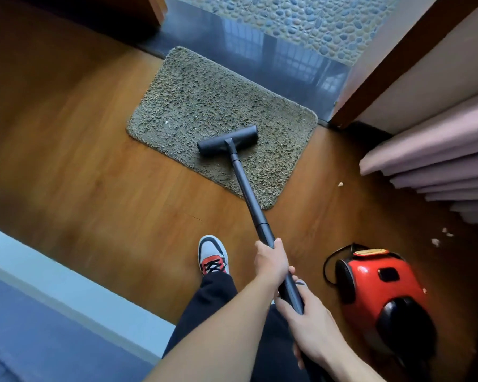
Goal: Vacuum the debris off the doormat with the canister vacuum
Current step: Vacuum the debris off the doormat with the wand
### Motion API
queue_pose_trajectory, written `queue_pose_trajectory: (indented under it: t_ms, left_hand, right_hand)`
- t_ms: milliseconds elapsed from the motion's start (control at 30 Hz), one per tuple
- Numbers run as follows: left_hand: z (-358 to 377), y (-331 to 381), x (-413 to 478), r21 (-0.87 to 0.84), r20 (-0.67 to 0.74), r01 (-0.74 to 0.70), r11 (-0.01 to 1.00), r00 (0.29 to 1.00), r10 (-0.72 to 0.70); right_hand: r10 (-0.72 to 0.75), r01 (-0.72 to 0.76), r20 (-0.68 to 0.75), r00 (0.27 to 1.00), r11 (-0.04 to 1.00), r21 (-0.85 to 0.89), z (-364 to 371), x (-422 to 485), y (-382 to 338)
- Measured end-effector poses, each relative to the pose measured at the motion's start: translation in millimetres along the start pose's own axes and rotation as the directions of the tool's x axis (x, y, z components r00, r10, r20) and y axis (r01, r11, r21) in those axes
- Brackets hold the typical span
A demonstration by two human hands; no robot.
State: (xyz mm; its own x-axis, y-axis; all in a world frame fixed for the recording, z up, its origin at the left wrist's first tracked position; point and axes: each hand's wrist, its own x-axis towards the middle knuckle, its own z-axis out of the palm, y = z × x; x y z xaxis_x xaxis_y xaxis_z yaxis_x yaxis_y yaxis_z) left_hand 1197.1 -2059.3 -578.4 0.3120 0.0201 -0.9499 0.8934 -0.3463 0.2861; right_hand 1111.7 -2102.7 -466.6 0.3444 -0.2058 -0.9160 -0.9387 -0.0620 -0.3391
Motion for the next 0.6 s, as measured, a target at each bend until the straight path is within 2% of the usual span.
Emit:
queue_pose_trajectory:
  t_ms: [267, 600]
  left_hand:
    - [24.0, -23.2, -14.2, 0.043, 0.021, -0.018, 0.999, 1.000, 0.018]
    - [25.4, 36.3, 7.5, 0.054, 0.035, -0.068, 0.996, 0.997, 0.066]
  right_hand:
    - [0.013, -0.011, -0.044, 0.999, 0.998, 0.056, -10.0, -14.5, 29.6]
    - [-0.012, 0.017, -0.042, 0.999, 0.995, 0.102, -15.9, 14.6, -12.5]
